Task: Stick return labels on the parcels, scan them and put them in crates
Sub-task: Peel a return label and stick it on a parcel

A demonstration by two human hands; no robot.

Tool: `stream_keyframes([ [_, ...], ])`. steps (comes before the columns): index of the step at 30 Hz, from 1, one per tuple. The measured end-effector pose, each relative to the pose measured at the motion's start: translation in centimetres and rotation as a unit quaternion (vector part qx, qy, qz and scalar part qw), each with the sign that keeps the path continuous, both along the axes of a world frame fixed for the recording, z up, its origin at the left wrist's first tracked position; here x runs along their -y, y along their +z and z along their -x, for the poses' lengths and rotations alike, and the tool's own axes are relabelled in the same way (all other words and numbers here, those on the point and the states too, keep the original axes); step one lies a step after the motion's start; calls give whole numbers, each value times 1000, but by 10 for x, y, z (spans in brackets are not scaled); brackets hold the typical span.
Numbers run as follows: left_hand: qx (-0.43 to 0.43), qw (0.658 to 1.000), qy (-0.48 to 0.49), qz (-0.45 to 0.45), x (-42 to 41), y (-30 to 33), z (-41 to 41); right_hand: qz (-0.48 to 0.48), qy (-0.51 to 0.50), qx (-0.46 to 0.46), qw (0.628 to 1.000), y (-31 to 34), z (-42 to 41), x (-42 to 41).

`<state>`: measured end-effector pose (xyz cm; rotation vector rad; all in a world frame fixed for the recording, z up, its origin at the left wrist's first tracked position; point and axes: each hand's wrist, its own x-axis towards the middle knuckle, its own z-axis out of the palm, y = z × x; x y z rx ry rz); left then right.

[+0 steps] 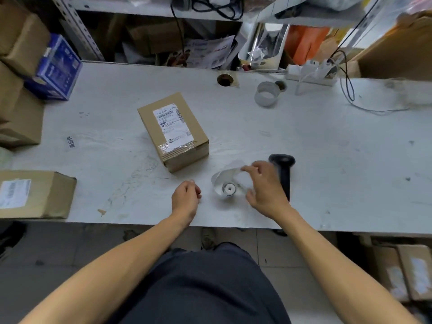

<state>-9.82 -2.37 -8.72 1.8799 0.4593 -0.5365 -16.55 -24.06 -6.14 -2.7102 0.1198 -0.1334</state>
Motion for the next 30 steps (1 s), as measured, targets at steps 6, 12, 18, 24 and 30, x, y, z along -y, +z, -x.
stream_keyframes([
  [6,45,997,-65,-5,-2,4,14,6,213,-145,966,-9,-35,-25],
  [12,228,947,-218,-55,-7,13,18,-386,-51,-191,901,-4,-51,-26],
  [18,294,921,-252,-44,0,16,8,-559,-107,-227,791,4,-51,-31],
  [24,226,942,-248,16,-6,21,-3,-557,-65,-224,797,0,-39,-26],
  [30,108,947,-283,111,-16,25,-10,-539,-59,-245,804,-1,-31,-23],
])
